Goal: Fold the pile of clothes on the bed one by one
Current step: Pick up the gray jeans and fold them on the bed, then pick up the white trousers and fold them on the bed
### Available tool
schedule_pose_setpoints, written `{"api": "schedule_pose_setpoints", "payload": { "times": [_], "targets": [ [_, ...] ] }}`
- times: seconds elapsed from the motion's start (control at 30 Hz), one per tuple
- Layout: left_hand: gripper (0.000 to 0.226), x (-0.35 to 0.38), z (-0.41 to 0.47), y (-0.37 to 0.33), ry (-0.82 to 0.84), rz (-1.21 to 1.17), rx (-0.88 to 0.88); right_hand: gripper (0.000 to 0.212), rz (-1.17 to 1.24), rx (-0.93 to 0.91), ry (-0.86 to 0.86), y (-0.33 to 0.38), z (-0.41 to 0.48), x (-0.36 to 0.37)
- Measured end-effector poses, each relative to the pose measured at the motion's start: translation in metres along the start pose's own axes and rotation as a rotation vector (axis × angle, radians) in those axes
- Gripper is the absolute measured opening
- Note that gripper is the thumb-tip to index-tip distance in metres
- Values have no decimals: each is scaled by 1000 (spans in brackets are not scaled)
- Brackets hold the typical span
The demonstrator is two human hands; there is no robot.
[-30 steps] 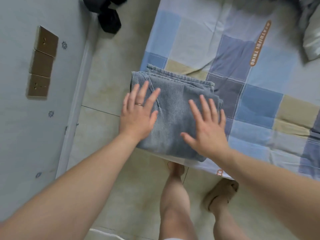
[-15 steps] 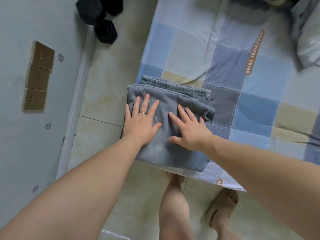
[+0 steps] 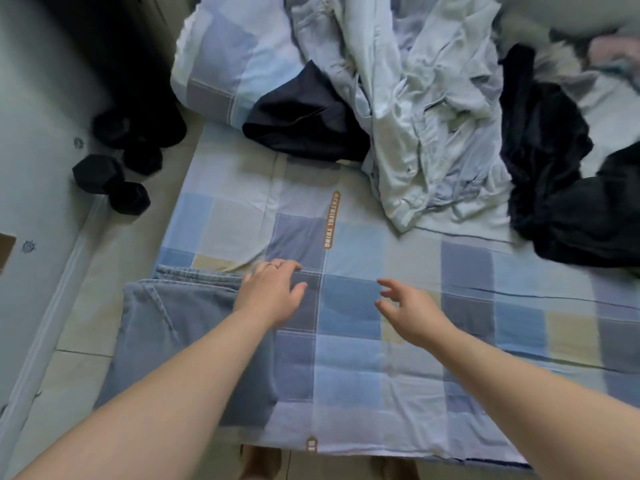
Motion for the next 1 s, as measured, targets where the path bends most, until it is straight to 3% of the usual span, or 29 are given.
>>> {"api": "schedule_pose_setpoints", "payload": {
  "times": [0.2,0.4,0.63,0.87,1.0],
  "targets": [
    [44,43,29,-122,-7,-26,-18,47,32,16,-30,-126,-4,-91],
    [52,107,58,-195,55,-253,-160,49,40,8,-11,-208,30,-125],
    [63,127,143,-214,-12,-418,-256,58,57,-103,-50,-213,119,-122],
    [76,157,258,-205,-234,-772,-321,75,145,-210,-43,-183,238,-94],
    [36,161,301,-204,-404,-938,-265,79,344,-238,-18,-180,274,-89]
  ]
}}
Point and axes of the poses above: each hand's wrist, its own z-axis towards the middle knuckle, its own x-axis out of the palm, y = z × x, the point moved 3 cm from there along z, towards the middle knuckle, and after that the axes turned 1 degree about x, right-handed, at the moved point
